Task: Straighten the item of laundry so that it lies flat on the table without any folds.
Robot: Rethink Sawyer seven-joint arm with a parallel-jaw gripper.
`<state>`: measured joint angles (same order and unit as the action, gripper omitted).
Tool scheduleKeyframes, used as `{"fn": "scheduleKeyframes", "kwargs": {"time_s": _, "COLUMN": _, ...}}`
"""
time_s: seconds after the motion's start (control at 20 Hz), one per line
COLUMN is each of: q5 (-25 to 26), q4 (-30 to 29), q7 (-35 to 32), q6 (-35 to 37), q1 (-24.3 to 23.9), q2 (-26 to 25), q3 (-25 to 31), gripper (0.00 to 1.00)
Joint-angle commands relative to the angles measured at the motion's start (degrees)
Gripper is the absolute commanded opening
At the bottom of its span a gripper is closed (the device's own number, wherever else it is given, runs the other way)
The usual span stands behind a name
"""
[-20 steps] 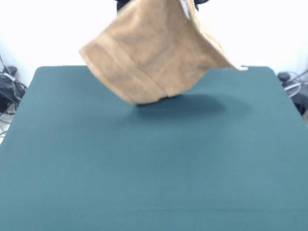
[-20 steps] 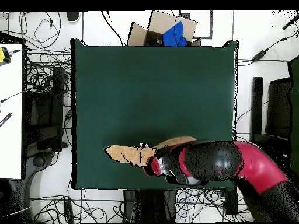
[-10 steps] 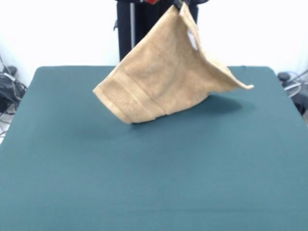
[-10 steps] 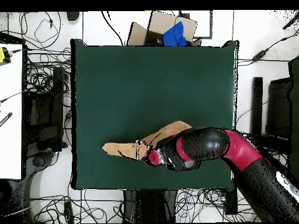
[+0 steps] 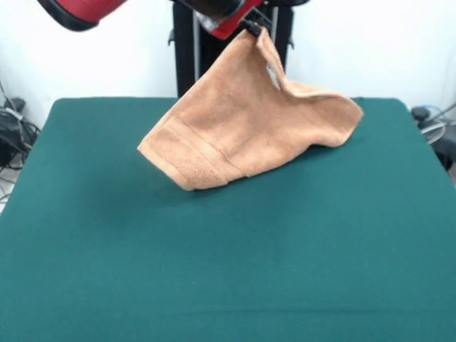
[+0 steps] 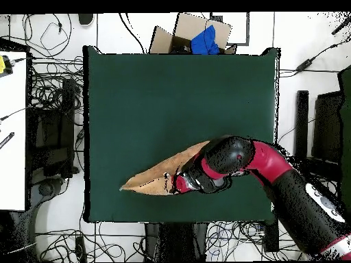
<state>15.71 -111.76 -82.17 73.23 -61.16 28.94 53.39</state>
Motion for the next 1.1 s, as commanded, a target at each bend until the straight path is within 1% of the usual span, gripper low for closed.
{"fn": "scheduleKeyframes", "kwargs": {"time_s": 0.05, "q5": 5.2, "q4": 7.9, "q7": -0.6, "q6": 1.9, "q1": 4.7, "q2": -3.4, "q3": -8.3, "gripper": 0.0}}
{"fn": "scheduleKeyframes", "kwargs": {"time_s": 0.4, "q5": 4.8, "q4": 10.7, "q7": -1.2, "q6": 0.3, "q1": 6.2, "q2": -4.5, "q3": -8.4, "gripper": 0.0}}
{"fn": "scheduleKeyframes", "kwargs": {"time_s": 0.65, "q5": 6.3, "q4": 14.2, "q7": -2.4, "q6": 0.5, "q1": 8.7, "q2": -5.0, "q3": -10.6, "gripper": 0.0}}
{"fn": "scheduleKeyframes", "kwargs": {"time_s": 1.1, "q5": 4.7, "q4": 16.5, "q7": -3.5, "q6": 2.7, "q1": 10.3, "q2": -3.0, "q3": -11.7, "gripper": 0.0}}
